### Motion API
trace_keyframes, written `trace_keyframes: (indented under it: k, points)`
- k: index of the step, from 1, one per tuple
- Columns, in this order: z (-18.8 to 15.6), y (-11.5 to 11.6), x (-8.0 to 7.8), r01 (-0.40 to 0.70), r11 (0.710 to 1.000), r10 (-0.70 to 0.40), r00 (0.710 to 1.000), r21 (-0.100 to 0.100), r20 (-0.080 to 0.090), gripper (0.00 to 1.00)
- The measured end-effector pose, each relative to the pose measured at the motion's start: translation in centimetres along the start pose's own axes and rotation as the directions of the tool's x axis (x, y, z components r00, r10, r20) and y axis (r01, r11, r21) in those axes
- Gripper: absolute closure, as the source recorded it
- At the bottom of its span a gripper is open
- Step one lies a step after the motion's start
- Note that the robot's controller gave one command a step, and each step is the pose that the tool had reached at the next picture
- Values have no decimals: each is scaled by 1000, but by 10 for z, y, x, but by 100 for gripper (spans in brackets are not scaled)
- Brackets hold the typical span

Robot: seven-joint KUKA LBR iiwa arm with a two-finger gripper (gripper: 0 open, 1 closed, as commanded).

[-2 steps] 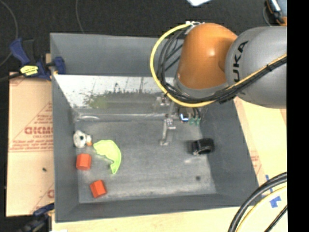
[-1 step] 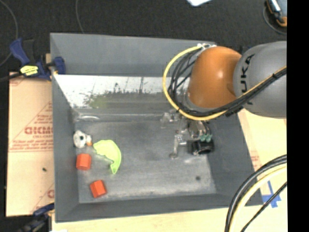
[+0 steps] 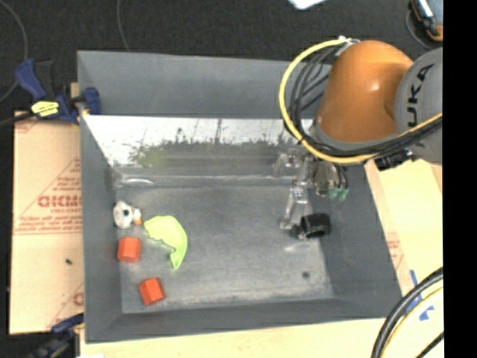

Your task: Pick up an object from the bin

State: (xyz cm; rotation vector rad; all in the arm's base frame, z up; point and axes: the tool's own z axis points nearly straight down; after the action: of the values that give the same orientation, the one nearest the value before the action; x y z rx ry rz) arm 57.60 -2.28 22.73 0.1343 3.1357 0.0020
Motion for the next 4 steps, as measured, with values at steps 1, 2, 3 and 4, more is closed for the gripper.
trace_keyframes:
  k: [1, 2, 3, 4]
  points:
    - [64, -50, -2, 180, 984, -180, 984, 4, 7, 0]
    - [96, -54, 7, 109, 994, -109, 994, 0, -2, 0]
    - [102, -93, 13, 221, 975, -221, 975, 4, 8, 0]
    - [137, -139, 5, 16, 1000, -16, 1000, 1, 4, 100]
